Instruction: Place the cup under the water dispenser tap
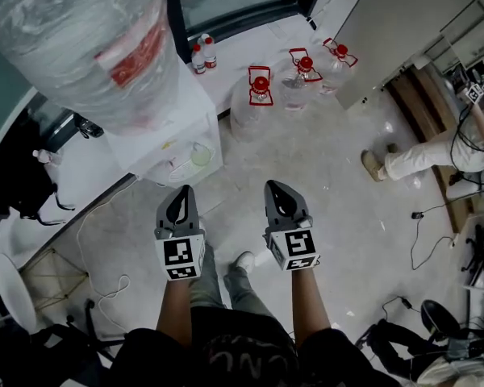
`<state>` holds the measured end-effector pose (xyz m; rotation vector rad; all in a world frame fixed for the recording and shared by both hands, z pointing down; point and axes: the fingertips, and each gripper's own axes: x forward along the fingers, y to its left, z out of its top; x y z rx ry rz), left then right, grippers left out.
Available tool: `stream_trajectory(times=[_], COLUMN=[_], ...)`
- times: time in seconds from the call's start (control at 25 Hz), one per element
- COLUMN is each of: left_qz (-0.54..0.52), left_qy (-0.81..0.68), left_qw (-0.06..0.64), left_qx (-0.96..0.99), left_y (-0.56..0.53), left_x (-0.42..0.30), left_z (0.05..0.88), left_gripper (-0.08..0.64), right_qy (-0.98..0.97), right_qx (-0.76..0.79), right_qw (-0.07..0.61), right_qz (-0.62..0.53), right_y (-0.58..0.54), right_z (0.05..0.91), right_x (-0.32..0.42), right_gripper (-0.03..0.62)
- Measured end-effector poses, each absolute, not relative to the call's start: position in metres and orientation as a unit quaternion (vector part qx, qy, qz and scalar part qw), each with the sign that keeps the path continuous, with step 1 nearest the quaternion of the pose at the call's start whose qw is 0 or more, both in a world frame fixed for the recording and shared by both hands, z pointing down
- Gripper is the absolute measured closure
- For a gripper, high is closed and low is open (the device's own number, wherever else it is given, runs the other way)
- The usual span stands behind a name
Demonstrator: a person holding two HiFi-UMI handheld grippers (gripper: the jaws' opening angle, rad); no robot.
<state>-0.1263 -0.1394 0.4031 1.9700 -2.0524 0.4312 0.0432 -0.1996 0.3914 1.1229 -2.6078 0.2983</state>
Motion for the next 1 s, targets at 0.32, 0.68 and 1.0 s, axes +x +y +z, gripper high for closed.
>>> stream_trajectory(times=[0.32, 0.68, 1.0], left_qz=[0.149, 0.128, 0.112], left_qy=[-0.717, -0.717, -0.724], left_qw=[0.114, 0.099, 0.089], left_qx=[0.671, 0.678, 0.675], left_y=[-0.119, -0.104, -0.084], left_x=[-0.131, -0.117, -0.119], left_z=[0.361, 0.324, 0.297], left_gripper=[0.545, 0.545, 0.545], right_qy=[-0.909, -0.918, -0.923], right_qx=[0.385, 0.367, 0.358], right_qw=[0.134, 0.126, 0.121], right_qz=[0.090, 0.081, 0.072], right_y=[-0.184, -0.166, -0.149], right_z=[0.350, 0.318, 0.293], right_x=[0.049, 0.058, 0.062], right_gripper=[0.578, 0.578, 0.578])
